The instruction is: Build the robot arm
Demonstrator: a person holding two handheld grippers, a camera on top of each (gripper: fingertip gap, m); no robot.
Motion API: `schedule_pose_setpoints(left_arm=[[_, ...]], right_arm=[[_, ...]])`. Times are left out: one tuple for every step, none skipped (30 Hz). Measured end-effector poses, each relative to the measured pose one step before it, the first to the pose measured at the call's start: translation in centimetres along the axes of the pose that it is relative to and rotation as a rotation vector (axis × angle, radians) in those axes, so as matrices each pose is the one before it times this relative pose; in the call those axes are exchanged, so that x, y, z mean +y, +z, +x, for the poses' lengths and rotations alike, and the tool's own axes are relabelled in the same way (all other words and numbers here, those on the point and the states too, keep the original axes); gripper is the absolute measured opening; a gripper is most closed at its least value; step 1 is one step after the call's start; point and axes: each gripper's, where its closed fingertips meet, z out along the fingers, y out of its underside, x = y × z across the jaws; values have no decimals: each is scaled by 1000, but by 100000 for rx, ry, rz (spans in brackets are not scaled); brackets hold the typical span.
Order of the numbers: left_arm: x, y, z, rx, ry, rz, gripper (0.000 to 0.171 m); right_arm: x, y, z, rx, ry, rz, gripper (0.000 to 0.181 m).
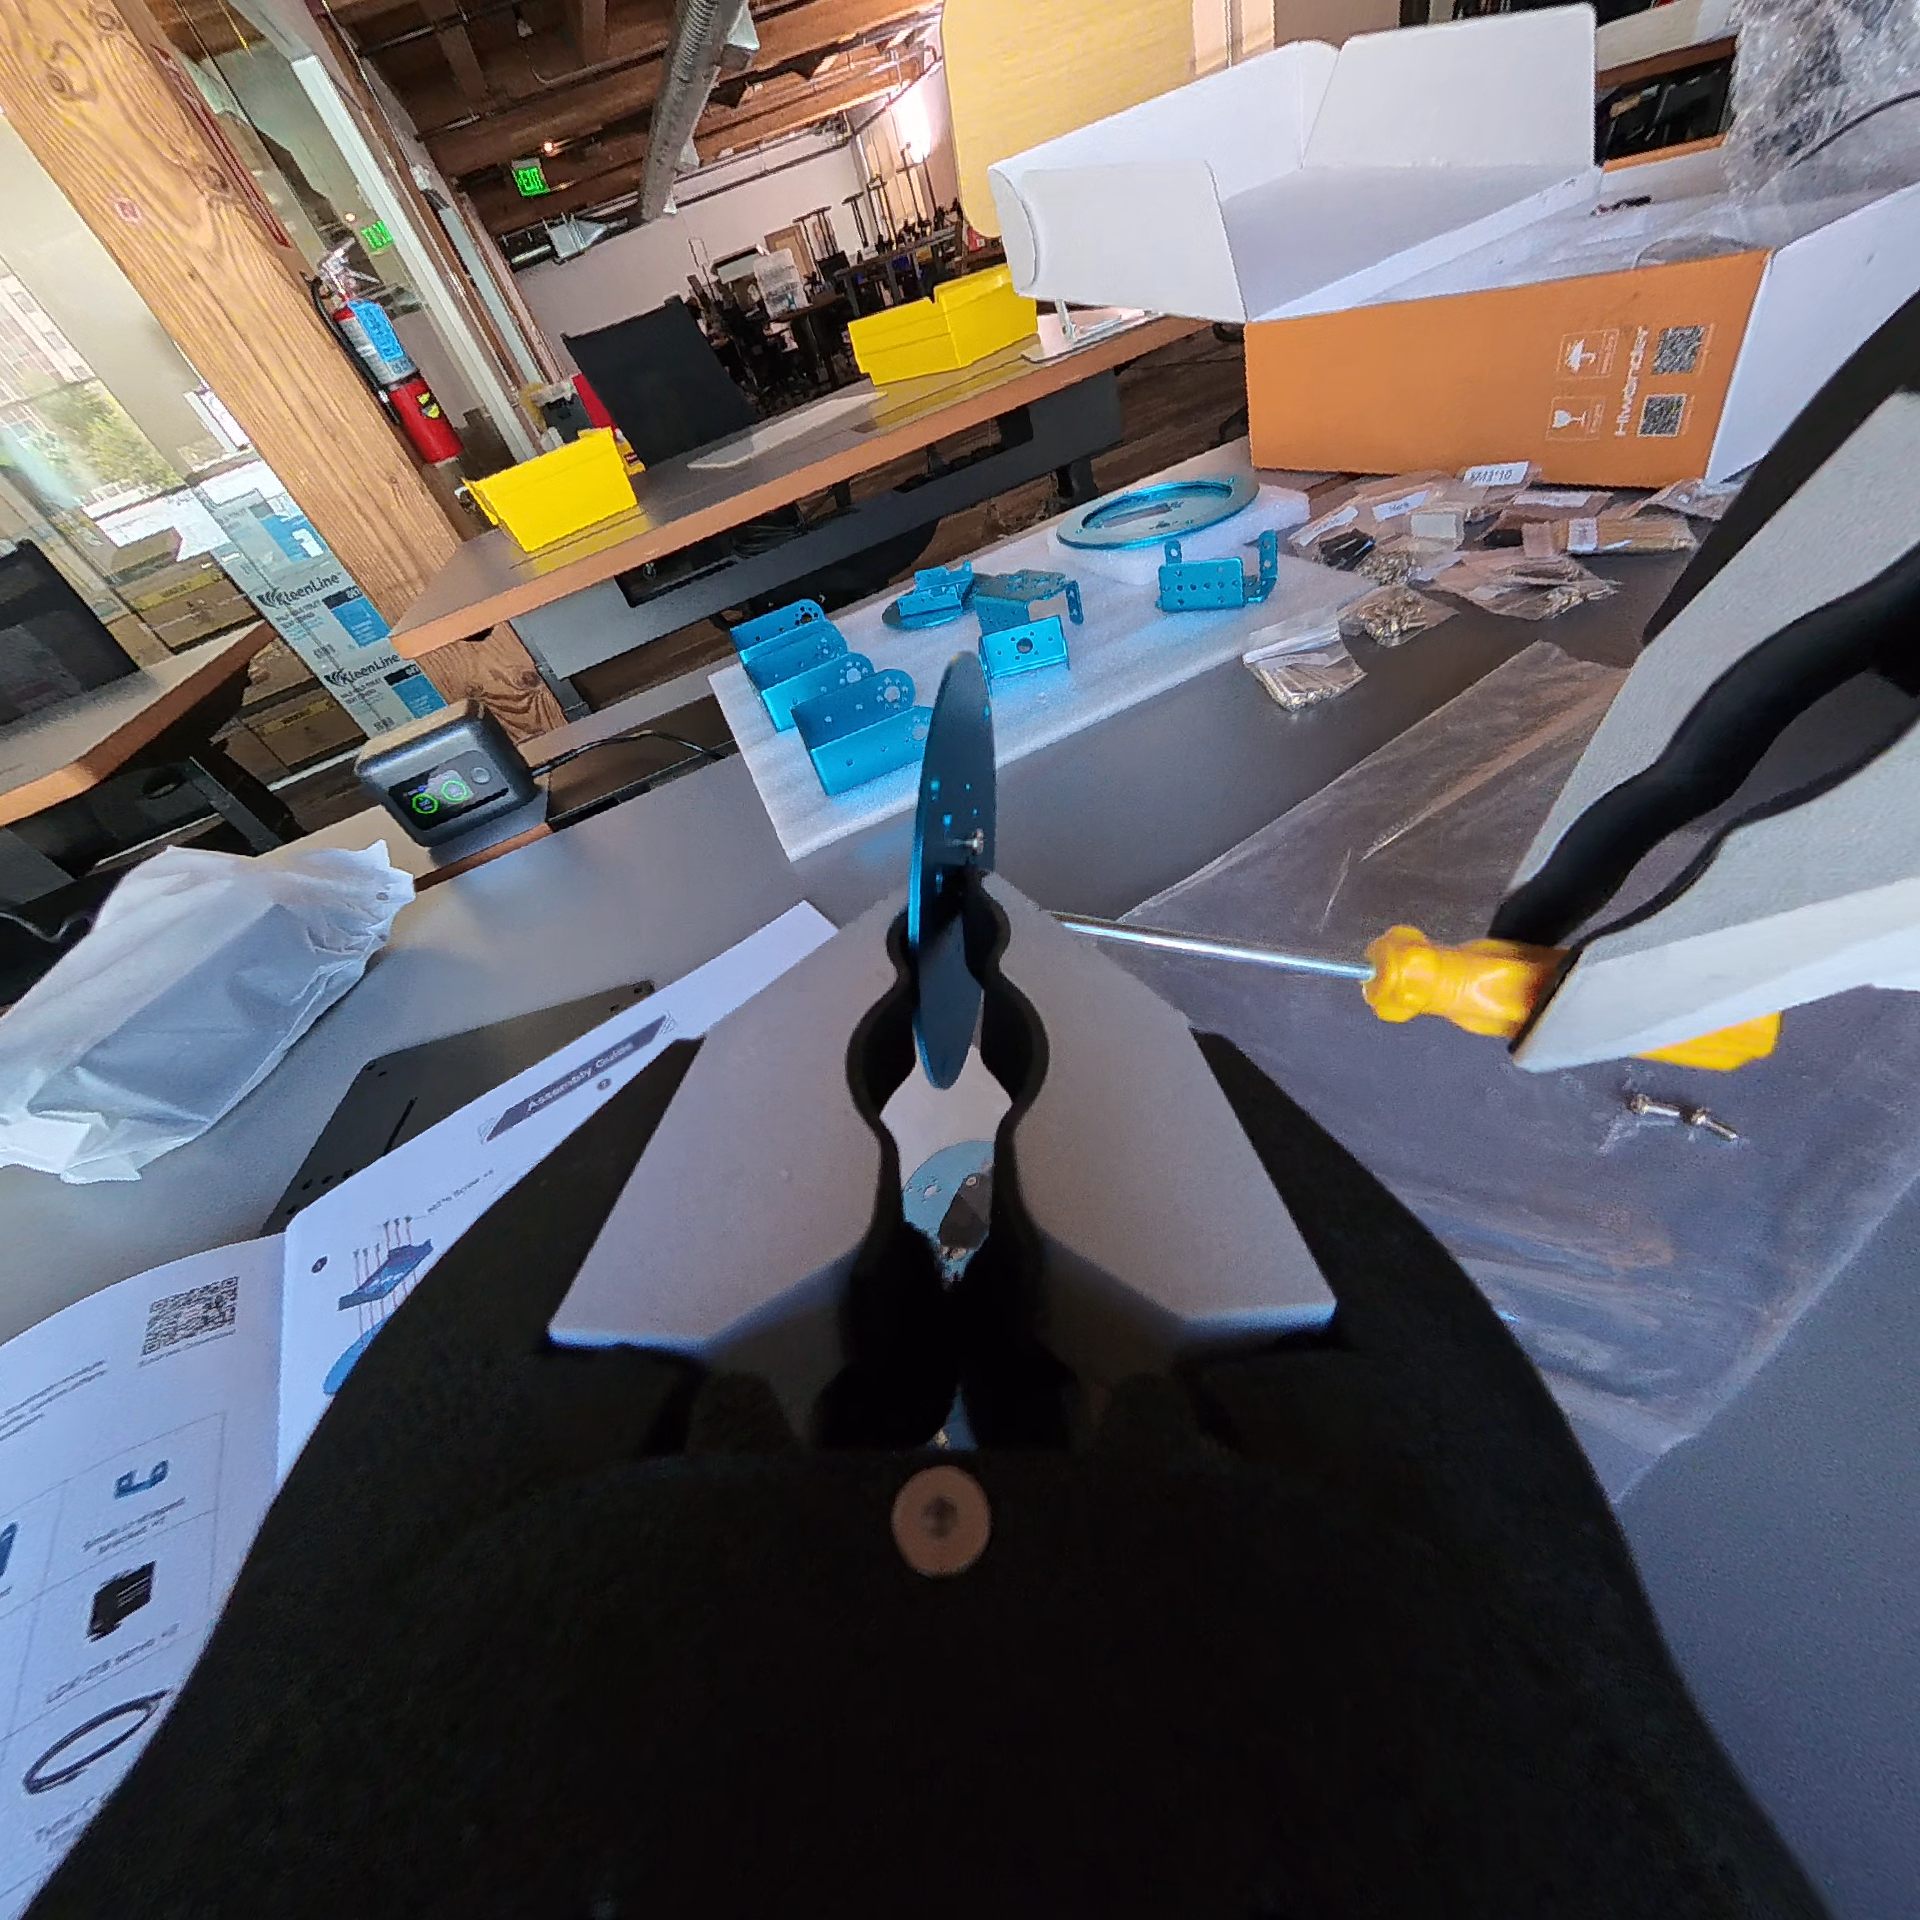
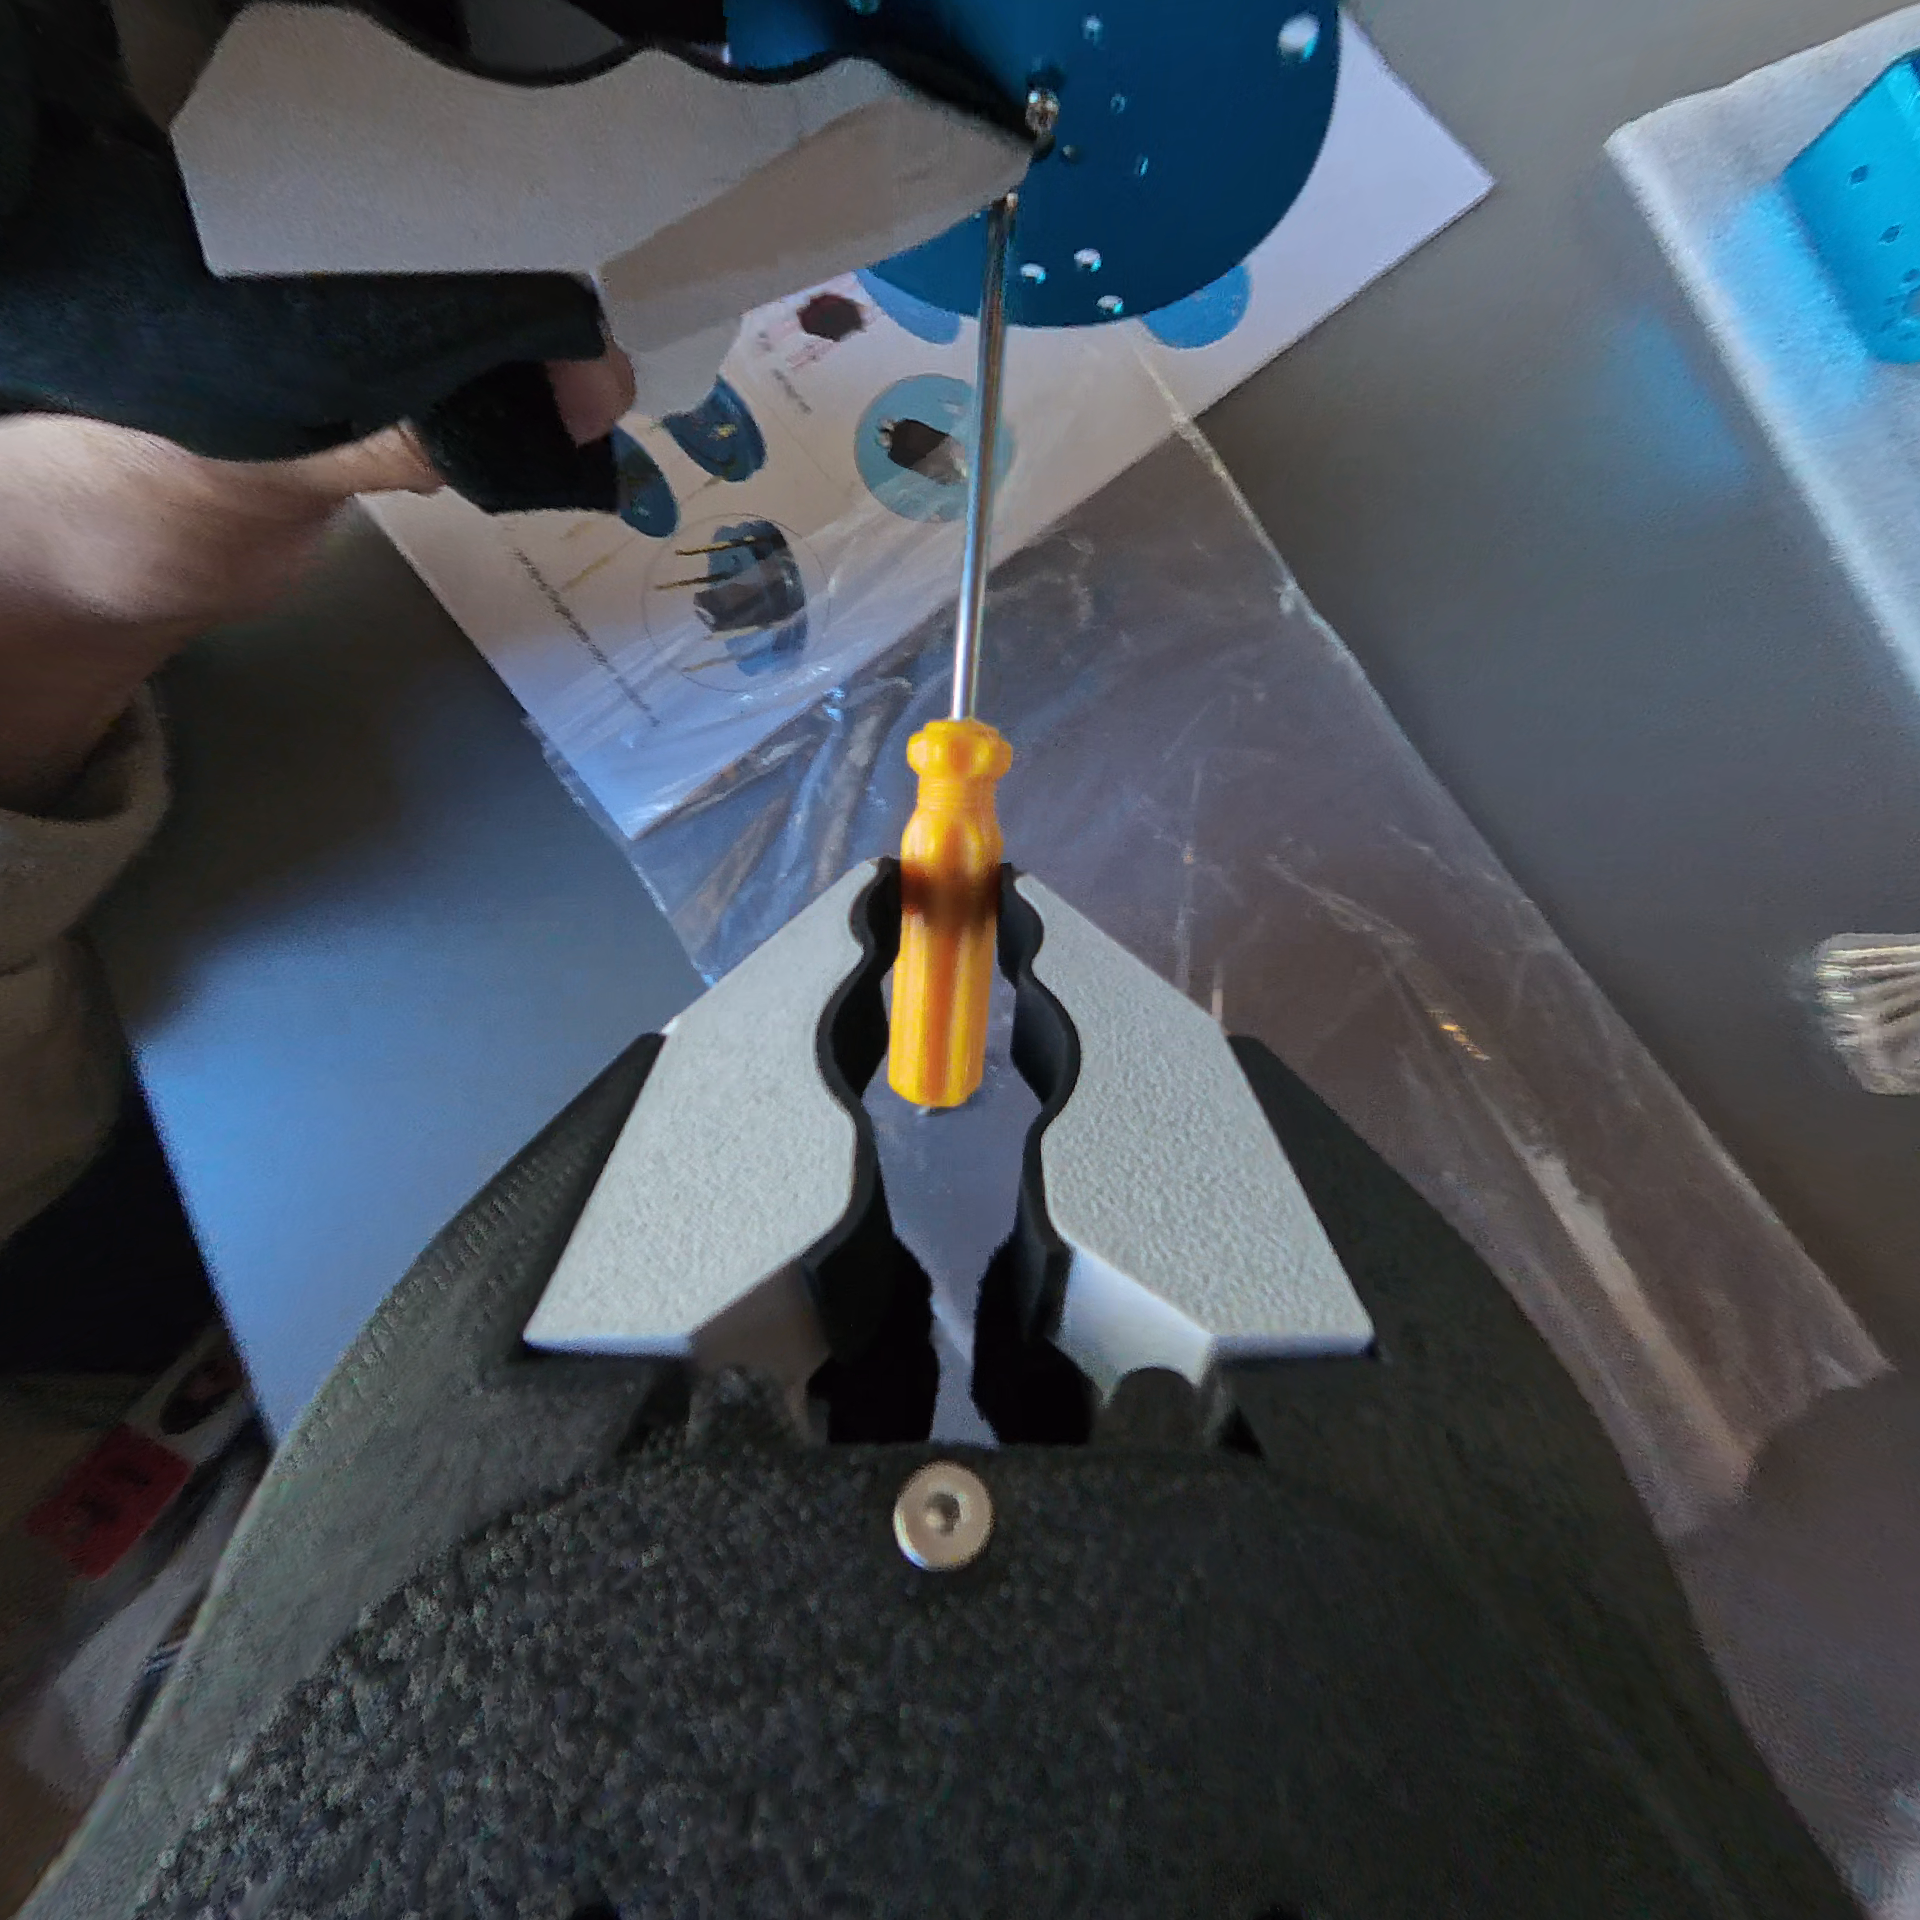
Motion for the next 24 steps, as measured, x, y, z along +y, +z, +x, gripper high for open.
schedule_pose_setpoints(left_arm=[[-206,-105,20,438,-635,1091,5],[-206,-103,4,363,-605,1168,5],[-215,-111,-9,320,-637,1163,5],[-215,-109,-10,454,-839,1208,5],[-272,-127,20,641,-994,1563,5],[-320,-157,15,651,-1012,1766,5],[-352,-177,29,643,-850,1932,5],[-386,-204,21,613,-740,2064,5],[-368,-183,11,571,-565,1939,5],[-393,-183,17,631,-641,2010,5],[-435,-192,44,715,-772,2181,5],[-465,-205,53,637,-749,2305,5],[-469,-219,23,729,-738,2538,5],[-479,-187,21,993,-1155,2488,5],[-545,-196,18,1075,-1423,2829,5],[-627,-232,53,1118,-1506,3231,5],[-644,-239,74,1278,-1565,3299,5],[-714,-274,71,1302,-1585,3537,5],[-839,-330,94,1690,-2503,4315,5],[-911,-335,163,2382,-3661,4906,5],[-976,-356,168,2099,-3194,5095,5],[-978,-314,206,1685,-2730,5215,5],[-918,-232,302,1774,-2793,5181,5],[-811,-125,386,1813,-2426,4775,5]], right_arm=[[-21,-19,-329,-5766,3755,480,17],[-54,-58,-427,-7041,4324,667,17],[-105,-92,-534,-8369,5385,1016,17],[-89,-78,-459,-7906,5227,906,17],[-53,-68,-461,-7727,4818,681,17],[-58,-44,-479,-7758,4913,624,17],[-51,-29,-595,-8365,4486,533,17],[-54,-30,-818,-10265,5904,613,17],[-86,-49,-684,-9073,5479,739,17],[-57,-40,-608,-7655,3886,545,17],[-26,-23,-574,-6813,3723,308,15],[6,2,-616,-6357,2708,133,16],[-6,20,-769,-6874,2830,336,16],[131,-108,-926,-6107,2745,577,16],[59,67,-847,-6445,2059,415,16],[36,125,-728,-6218,2676,245,16],[46,80,-665,-5319,1983,35,16],[80,181,-758,-6008,1277,15,16],[182,164,-800,-5145,1693,187,16],[171,275,-715,-4953,1315,-80,17],[235,374,-954,-6082,1076,-93,16],[194,461,-803,-5330,1335,348,16],[277,567,-793,-5334,1081,-6,16],[448,744,-827,-5747,1023,-538,16]])
